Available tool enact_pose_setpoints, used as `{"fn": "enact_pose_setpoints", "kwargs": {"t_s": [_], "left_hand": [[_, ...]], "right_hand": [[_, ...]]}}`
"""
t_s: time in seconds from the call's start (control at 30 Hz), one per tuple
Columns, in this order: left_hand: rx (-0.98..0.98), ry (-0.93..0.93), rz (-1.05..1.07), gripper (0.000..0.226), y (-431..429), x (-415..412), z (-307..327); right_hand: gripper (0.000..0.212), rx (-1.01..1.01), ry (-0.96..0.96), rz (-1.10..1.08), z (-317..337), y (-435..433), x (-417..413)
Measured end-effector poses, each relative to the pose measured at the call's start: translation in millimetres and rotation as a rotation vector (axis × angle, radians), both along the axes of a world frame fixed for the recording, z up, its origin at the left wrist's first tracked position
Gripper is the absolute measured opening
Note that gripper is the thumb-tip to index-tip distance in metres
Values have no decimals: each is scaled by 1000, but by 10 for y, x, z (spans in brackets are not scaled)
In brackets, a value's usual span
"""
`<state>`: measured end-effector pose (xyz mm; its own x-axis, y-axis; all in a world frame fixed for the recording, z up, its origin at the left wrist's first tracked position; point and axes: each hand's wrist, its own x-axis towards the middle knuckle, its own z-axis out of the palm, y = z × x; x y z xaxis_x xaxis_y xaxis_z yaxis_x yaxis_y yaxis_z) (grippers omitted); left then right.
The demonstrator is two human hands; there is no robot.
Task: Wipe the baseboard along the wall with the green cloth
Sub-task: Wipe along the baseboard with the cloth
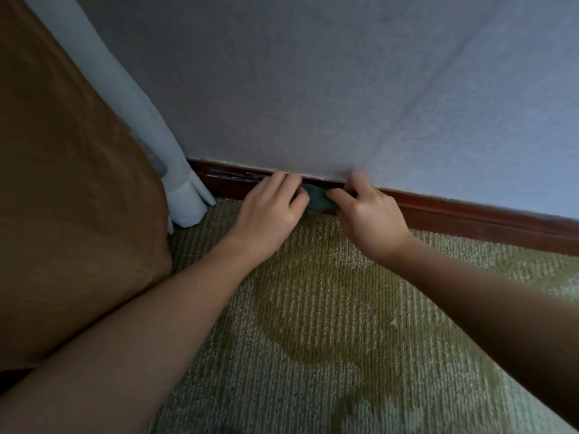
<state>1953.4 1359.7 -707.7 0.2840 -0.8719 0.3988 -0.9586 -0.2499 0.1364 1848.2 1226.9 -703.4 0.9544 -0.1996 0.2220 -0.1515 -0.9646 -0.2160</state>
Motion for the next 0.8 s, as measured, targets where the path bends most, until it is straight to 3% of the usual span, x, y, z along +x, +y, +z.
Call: {"fn": "enact_pose_setpoints", "kwargs": {"t_s": [0.1,0.2,0.27,0.4,0.47,0.53,0.67,0.8], "left_hand": [[16,266,148,26,34,28,-22],[19,322,195,34,116,123,-44],[-16,279,175,29,159,176,-19],[-2,-158,-49,16,151,197,-29],[-39,-232,-90,14,80,225,-36],[-36,-205,-92,11,49,210,-39],[37,152,115,31,175,220,-125],[-1,18,89,18,246,256,-153]], "right_hand": [[24,0,-8,3,18,32,33],[21,17,-23,20,29,146,162],[21,26,-40,36,26,211,235],[21,55,-48,33,-18,179,174],[19,64,-47,23,-31,109,96],[18,57,-33,29,-32,70,64],[20,65,-32,33,-4,154,156],[22,69,-26,37,18,273,290]]}}
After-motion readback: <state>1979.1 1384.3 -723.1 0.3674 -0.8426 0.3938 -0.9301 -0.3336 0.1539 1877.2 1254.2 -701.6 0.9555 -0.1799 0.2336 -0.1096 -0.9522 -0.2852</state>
